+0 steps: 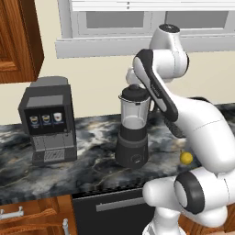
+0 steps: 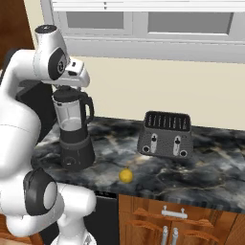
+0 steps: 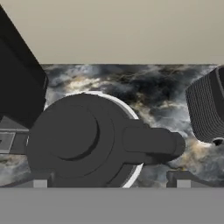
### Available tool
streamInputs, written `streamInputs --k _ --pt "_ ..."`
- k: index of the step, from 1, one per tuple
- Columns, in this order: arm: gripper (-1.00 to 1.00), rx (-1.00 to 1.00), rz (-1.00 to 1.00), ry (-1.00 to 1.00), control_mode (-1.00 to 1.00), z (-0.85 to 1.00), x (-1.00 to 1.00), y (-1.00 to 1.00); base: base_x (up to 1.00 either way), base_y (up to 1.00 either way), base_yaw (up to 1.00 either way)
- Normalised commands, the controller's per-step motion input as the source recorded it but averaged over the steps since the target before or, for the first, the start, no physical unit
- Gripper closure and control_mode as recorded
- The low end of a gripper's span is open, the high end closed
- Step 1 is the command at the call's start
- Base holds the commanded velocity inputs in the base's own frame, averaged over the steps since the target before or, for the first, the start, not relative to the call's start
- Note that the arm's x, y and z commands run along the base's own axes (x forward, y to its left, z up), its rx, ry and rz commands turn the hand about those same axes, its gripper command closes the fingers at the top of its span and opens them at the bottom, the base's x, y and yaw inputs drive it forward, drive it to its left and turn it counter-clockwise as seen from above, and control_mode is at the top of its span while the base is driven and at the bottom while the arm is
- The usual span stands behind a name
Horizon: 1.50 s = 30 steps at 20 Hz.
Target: Open the blender lid, put the pear in the blender, close the lid, and start the blender.
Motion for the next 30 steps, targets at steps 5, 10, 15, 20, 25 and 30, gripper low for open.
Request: streamInputs --k 5,10,15,20,25,30 --pt "-1.0 -0.01 0.03 0.0 -1.0 0.0 0.21 0.36 0.0 0.0 0.0" --pt "-1.0 -0.01 0.0 0.02 -1.0 -0.01 0.03 0.15 0.0 0.0 0.0" --pt "-1.0 -0.05 0.0 0.09 -1.0 -0.12 0.07 0.07 0.0 0.0 0.0" --pt "-1.0 -0.04 0.0 0.07 -1.0 -0.2 0.01 0.0 0.0 0.0 0.0" --pt "-1.0 0.0 0.0 0.08 -1.0 -0.11 0.09 0.0 0.0 0.0 0.0" --pt "-1.0 0.0 0.0 0.06 -1.0 -0.11 0.19 0.0 0.0 0.0 0.0"
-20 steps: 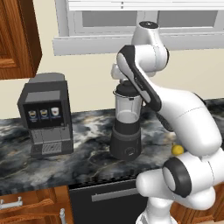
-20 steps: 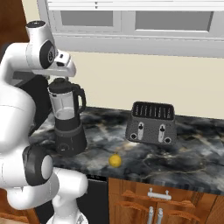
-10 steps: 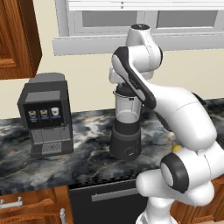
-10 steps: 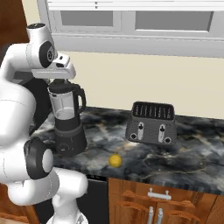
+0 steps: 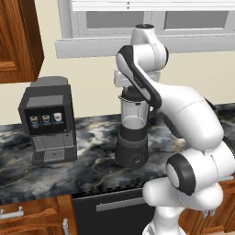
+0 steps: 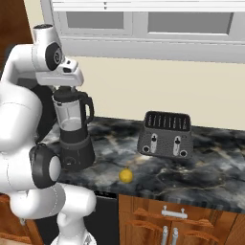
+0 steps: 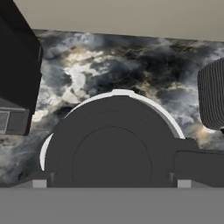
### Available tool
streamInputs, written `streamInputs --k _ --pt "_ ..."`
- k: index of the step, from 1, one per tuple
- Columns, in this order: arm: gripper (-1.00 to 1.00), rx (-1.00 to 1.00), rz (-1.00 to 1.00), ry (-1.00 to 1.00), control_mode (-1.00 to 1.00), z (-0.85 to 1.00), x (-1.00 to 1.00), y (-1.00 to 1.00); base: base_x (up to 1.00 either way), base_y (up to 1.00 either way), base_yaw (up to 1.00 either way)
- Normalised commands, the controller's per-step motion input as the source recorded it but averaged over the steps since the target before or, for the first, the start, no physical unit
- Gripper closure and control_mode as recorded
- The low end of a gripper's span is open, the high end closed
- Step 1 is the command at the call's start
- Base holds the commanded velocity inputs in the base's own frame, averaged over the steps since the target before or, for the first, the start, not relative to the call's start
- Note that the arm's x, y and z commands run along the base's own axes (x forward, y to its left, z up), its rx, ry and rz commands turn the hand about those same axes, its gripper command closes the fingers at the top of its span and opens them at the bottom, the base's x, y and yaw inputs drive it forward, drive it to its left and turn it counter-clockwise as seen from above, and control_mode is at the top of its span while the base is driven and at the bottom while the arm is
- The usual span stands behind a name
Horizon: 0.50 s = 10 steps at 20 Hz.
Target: Open the blender lid, put the pear in the blender, close the lid, and start the blender.
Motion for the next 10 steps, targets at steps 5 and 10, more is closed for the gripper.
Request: streamInputs --k 5,10 --pt "-1.0 0.0 0.0 0.03 -1.0 -0.17 0.07 0.0 0.0 0.0 0.0" --pt "1.0 0.0 0.0 0.0 -1.0 -0.38 0.0 0.0 0.0 0.0 0.0"
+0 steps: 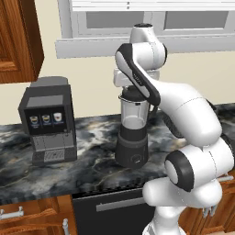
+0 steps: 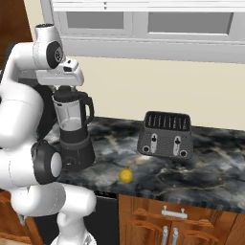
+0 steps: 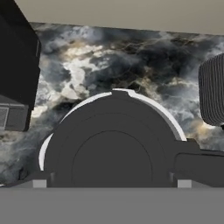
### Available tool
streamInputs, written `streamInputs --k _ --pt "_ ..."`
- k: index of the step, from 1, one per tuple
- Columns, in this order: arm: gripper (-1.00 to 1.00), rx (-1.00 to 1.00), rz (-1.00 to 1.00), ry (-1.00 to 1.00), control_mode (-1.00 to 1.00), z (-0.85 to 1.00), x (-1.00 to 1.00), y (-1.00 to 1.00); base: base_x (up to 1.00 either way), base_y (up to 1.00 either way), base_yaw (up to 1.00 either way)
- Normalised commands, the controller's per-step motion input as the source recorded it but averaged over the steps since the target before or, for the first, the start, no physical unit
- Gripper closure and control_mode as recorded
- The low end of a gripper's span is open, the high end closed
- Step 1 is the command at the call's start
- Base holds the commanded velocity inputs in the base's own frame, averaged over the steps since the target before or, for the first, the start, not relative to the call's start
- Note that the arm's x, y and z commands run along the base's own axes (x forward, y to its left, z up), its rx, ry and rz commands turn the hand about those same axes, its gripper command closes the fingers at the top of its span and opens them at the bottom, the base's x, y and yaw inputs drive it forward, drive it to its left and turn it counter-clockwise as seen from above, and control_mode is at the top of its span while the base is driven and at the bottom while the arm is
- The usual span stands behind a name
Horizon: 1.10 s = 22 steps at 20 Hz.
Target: Open the blender lid, put the pear in the blender, close the lid, and start the blender.
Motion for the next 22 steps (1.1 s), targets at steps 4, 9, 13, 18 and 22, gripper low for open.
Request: streamInputs --k 4,9,13,18,22 --pt "1.0 0.0 0.0 0.0 -1.0 -0.19 0.0 0.0 0.0 0.0 0.0" --pt "1.0 0.0 0.0 0.0 -1.0 0.0 0.0 0.0 0.0 0.0 0.0" --pt "1.0 0.0 0.0 -0.07 -1.0 0.3 -0.21 0.0 0.0 0.0 0.0" --pt "1.0 0.0 0.04 -0.24 -1.0 0.88 -0.45 0.0 0.0 0.0 0.0" --pt "1.0 0.0 0.03 -0.16 -1.0 0.19 -0.69 0.06 0.0 0.0 0.0"
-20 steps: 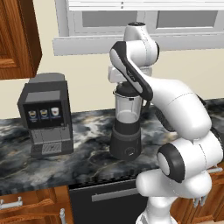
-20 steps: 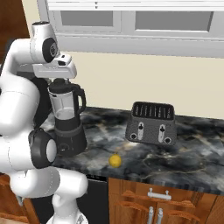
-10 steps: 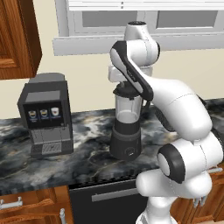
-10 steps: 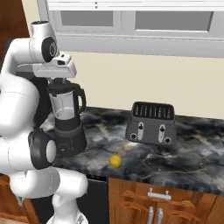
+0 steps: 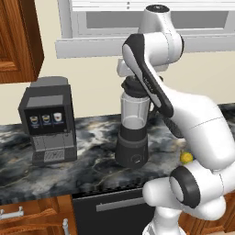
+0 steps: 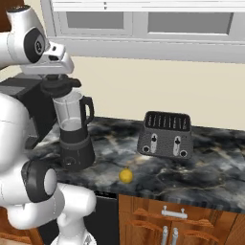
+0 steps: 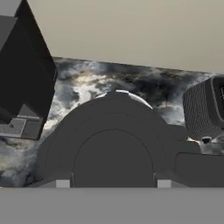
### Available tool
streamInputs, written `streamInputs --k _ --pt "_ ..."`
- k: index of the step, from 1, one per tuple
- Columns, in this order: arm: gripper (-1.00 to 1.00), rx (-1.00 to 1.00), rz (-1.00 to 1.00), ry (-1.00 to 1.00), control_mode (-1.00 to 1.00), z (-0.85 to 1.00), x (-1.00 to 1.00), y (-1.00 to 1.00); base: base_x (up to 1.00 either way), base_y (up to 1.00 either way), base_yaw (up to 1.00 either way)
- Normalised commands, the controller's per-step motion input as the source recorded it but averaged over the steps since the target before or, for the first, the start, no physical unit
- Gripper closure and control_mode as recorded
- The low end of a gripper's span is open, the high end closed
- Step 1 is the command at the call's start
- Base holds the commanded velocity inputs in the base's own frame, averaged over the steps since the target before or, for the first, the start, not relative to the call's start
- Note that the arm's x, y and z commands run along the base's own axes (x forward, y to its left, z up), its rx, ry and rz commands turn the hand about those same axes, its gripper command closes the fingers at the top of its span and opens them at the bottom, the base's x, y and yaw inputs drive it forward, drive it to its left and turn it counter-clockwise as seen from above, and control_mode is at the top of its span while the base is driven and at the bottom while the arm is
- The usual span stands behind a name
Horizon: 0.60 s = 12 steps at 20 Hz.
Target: Open the blender lid, put the pear in the blender, close the lid, and start the blender.
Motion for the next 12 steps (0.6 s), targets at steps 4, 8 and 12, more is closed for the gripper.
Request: streamInputs --k 4,8,12 --pt "1.0 0.0 0.02 0.0 -1.0 -0.06 -0.7 0.62 0.0 0.0 0.0" --pt "1.0 0.0 0.02 0.01 -1.0 -0.32 -0.56 0.78 0.0 0.0 0.0" --pt "1.0 0.0 0.02 0.12 -1.0 -0.53 -0.43 0.68 0.0 0.0 0.0"
